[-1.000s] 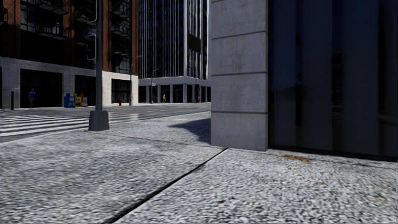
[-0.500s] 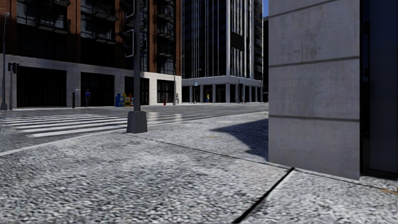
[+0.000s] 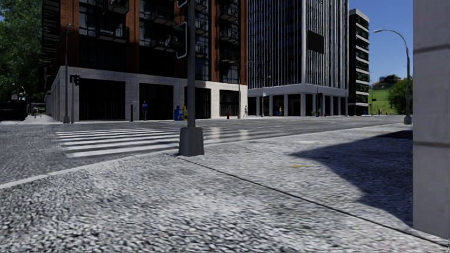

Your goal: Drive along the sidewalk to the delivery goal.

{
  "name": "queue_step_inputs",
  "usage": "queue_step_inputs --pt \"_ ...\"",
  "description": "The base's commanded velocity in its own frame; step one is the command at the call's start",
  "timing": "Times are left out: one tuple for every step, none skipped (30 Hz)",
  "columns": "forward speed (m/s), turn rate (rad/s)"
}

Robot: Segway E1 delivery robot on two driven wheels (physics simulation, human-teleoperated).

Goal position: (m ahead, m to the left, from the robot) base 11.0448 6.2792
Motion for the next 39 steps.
queue_step_inputs --pt "1.57 0.50" --pt "1.57 0.50" --pt "1.57 0.50" --pt "1.57 0.50" --pt "1.57 0.50" --pt "1.57 0.50" --pt "1.57 0.50" --pt "1.57 0.50" --pt "1.57 0.50" --pt "1.57 0.50" --pt "1.57 0.50" --pt "1.57 0.50" --pt "1.57 0.50" --pt "1.57 0.50" --pt "1.57 0.50" --pt "1.57 0.50" --pt "1.57 0.50" --pt "2.00 0.50" --pt "2.00 0.50" --pt "2.00 0.50" --pt "2.00 0.50" --pt "2.00 0.50" --pt "2.00 0.50" --pt "2.00 0.50" --pt "2.00 0.50" --pt "2.00 0.50" --pt "2.00 0.50" --pt "2.00 0.42" --pt "2.00 0.42" --pt "2.00 0.42" --pt "2.00 0.41" --pt "2.00 0.41" --pt "2.00 0.41" --pt "2.00 0.41" --pt "2.00 0.41" --pt "2.00 0.41" --pt "2.00 0.41" --pt "2.00 0.41" --pt "2.00 0.41"
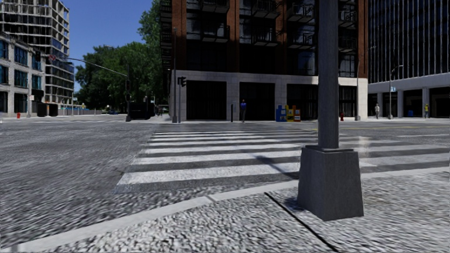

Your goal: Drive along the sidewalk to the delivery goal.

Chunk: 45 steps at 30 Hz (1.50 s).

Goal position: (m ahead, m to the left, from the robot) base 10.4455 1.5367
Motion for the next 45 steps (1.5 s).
queue_step_inputs --pt "2.00 0.41" --pt "2.00 0.41" --pt "2.00 0.41" --pt "2.00 0.00" --pt "2.00 0.00" --pt "2.00 0.00" --pt "2.00 0.00" --pt "2.00 0.00" --pt "2.00 0.00" --pt "2.00 0.00" --pt "2.00 0.00" --pt "2.00 0.00" --pt "2.00 0.00" --pt "2.00 0.00" --pt "1.99 0.00" --pt "1.77 0.00" --pt "1.64 0.00" --pt "1.60 0.00" --pt "1.57 0.00" --pt "1.55 0.00" --pt "1.54 0.00" --pt "1.54 0.00" --pt "1.54 0.00" --pt "1.54 0.00" --pt "1.54 0.00" --pt "1.54 0.00" --pt "1.54 0.00" --pt "1.54 0.00" --pt "1.54 0.00" --pt "1.54 0.00" --pt "1.54 0.00" --pt "1.54 0.00" --pt "1.54 0.00" --pt "1.54 0.00" --pt "1.54 0.00" --pt "1.54 0.00" --pt "1.54 0.00" --pt "1.54 0.00" --pt "1.53 0.00" --pt "1.53 0.00" --pt "1.52 0.00" --pt "1.52 0.00" --pt "1.49 0.08" --pt "1.49 0.08" --pt "1.46 0.16"
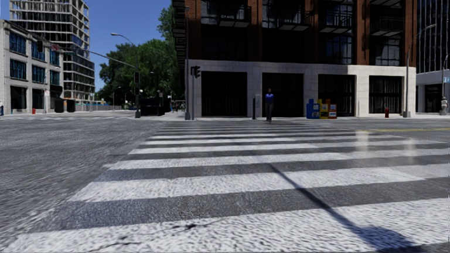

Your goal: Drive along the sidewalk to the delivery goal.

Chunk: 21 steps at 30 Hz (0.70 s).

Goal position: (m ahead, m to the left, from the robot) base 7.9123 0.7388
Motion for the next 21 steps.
queue_step_inputs --pt "1.43 0.18" --pt "1.41 0.19" --pt "1.40 0.19" --pt "1.40 0.21" --pt "1.40 0.23" --pt "1.40 0.27" --pt "1.39 0.28" --pt "1.39 0.29" --pt "1.39 0.29" --pt "1.39 0.29" --pt "1.39 0.29" --pt "1.39 0.29" --pt "1.39 0.29" --pt "1.39 0.29" --pt "1.39 0.29" --pt "1.39 0.29" --pt "1.39 0.29" --pt "1.39 0.31" --pt "1.39 0.33" --pt "1.39 0.34" --pt "1.39 0.35"
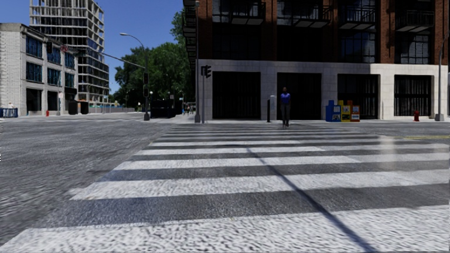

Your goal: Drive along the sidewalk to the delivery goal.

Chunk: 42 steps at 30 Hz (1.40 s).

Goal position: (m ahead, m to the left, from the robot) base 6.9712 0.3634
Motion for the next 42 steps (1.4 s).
queue_step_inputs --pt "1.39 0.35" --pt "1.39 0.36" --pt "1.39 0.36" --pt "1.39 0.36" --pt "1.39 0.36" --pt "1.39 0.36" --pt "1.39 0.36" --pt "1.39 0.36" --pt "1.39 0.36" --pt "1.39 0.36" --pt "1.39 0.36" --pt "1.39 0.36" --pt "1.39 0.36" --pt "1.39 0.36" --pt "1.39 0.36" --pt "1.39 0.29" --pt "1.39 0.22" --pt "1.39 0.20" --pt "1.39 0.20" --pt "1.39 0.19" --pt "1.39 0.08" --pt "1.39 0.08" --pt "1.39 0.00" --pt "1.39 0.00" --pt "1.39 0.00" --pt "1.39 0.00" --pt "1.39 0.00" --pt "1.39 0.00" --pt "1.39 0.00" --pt "1.39 0.00" --pt "1.39 0.00" --pt "2.00 0.00" --pt "2.00 0.00" --pt "2.00 0.00" --pt "2.00 0.00" --pt "2.00 0.00" --pt "2.00 0.00" --pt "2.00 0.00" --pt "2.00 0.00" --pt "2.00 0.00" --pt "2.00 0.00" --pt "2.00 0.00"
